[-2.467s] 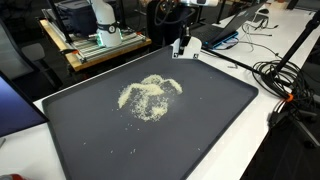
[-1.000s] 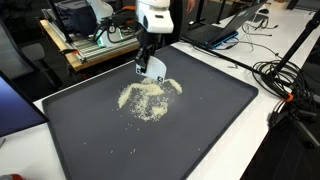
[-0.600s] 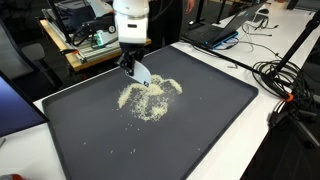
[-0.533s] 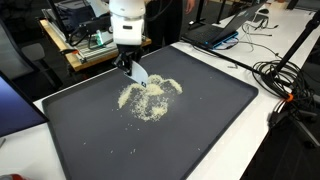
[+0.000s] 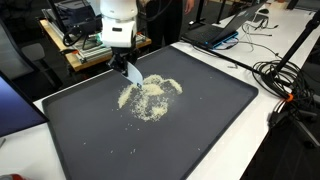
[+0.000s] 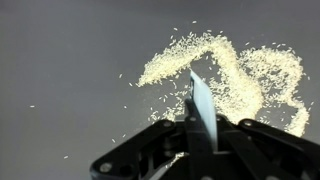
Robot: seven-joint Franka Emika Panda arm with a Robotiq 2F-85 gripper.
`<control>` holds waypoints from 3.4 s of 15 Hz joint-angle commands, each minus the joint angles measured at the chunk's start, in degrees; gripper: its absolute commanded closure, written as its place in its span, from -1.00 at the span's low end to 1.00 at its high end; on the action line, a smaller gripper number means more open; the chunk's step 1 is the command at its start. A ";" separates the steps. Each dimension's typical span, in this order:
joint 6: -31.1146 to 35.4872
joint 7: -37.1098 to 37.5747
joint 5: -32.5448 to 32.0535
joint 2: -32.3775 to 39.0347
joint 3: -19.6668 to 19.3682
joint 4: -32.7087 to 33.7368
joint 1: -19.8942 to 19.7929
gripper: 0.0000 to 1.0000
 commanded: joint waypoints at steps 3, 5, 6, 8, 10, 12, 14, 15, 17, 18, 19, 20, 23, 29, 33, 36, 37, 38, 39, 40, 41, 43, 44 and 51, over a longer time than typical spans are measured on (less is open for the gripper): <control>-0.48 0.41 6.75 1.57 -0.51 1.45 -2.34 0.98; -0.01 -1.10 11.48 1.93 -0.37 1.23 -4.32 0.98; -0.12 -1.56 14.13 2.16 -0.28 1.25 -5.38 0.98; 0.38 -2.94 19.29 2.44 -0.16 1.09 -7.49 0.98; 1.38 -3.57 24.85 2.68 -0.30 0.77 -9.55 0.98; 3.21 -4.51 29.36 2.72 -0.39 0.22 -11.13 0.98; 5.67 -6.64 33.96 2.39 -0.12 -0.72 -12.69 0.98; 6.82 -8.20 36.00 2.22 0.06 -1.20 -13.33 0.98; 8.59 -10.94 39.59 2.04 0.13 -1.99 -14.15 0.98; 9.32 -12.30 41.33 1.87 0.02 -2.48 -14.35 0.98; 9.69 -13.58 42.69 1.80 -0.16 -2.82 -14.42 0.98; 9.60 -15.31 44.08 1.70 -0.25 -3.30 -14.62 0.98; 10.18 -18.34 47.98 1.76 -0.96 -4.81 -14.63 0.98; 8.85 -21.41 52.52 2.51 -3.25 -8.15 -15.00 0.98; 5.89 -23.43 52.43 3.02 -5.33 -9.71 -15.16 0.98; 3.20 -24.66 52.18 3.53 -6.55 -10.09 -15.37 0.98; 2.51 -24.99 52.15 3.79 -6.89 -10.03 -15.43 0.98; 1.79 -25.21 51.97 4.07 -7.24 -9.93 -15.45 0.98; 1.04 -25.61 51.73 4.29 -7.57 -9.83 -15.51 0.98; 0.38 -25.87 51.44 4.42 -7.89 -9.74 -15.53 0.98; -0.11 -26.03 51.28 4.54 -8.17 -9.69 -15.50 0.98; -0.87 -26.37 51.09 4.60 -8.68 -9.68 -15.47 0.98; -0.69 -26.74 51.78 4.49 -8.75 -9.81 -15.54 0.98; 4.72 -24.27 47.27 0.92 -9.53 -12.01 -11.90 0.98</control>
